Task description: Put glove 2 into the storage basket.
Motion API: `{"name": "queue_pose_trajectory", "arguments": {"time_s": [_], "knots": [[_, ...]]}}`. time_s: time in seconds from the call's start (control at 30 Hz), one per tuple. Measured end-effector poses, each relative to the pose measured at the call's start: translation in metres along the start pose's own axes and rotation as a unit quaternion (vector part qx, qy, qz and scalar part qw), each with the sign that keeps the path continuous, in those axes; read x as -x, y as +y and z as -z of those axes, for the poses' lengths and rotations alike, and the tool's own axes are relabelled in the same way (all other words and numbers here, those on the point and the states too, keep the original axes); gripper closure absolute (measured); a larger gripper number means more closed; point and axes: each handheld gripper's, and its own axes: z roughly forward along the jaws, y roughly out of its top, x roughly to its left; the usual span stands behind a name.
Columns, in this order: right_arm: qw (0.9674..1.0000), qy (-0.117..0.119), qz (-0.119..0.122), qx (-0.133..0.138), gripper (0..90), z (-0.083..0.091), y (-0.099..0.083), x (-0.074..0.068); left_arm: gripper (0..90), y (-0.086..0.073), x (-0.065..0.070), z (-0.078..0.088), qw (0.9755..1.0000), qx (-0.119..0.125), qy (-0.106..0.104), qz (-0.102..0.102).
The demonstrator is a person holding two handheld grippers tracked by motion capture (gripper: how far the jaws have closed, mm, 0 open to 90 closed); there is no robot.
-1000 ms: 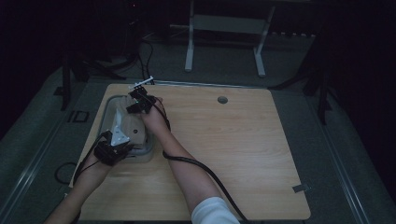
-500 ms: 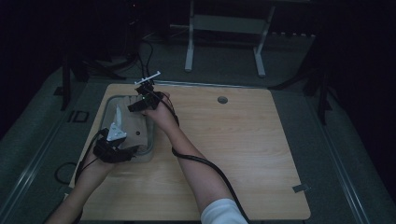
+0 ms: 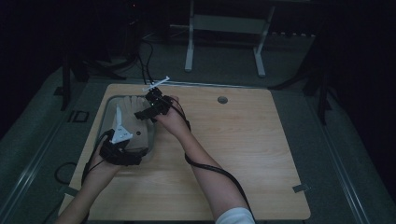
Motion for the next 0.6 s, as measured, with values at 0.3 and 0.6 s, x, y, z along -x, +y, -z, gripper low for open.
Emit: {"name": "queue_pose_trajectory", "arguments": {"time_s": [0.3, 0.6], "knots": [[0.9999, -0.009, 0.002, 0.008, 18.5, 0.021, -0.02, 0.005, 16.9, 0.012, 0.019, -0.009, 0.9997, 0.011, -0.015, -0.015], [0.9997, -0.017, -0.006, 0.015, 18.5, 0.042, -0.043, 0.017, 16.8, 0.018, 0.041, -0.022, 0.9987, 0.023, -0.034, -0.031]]}}
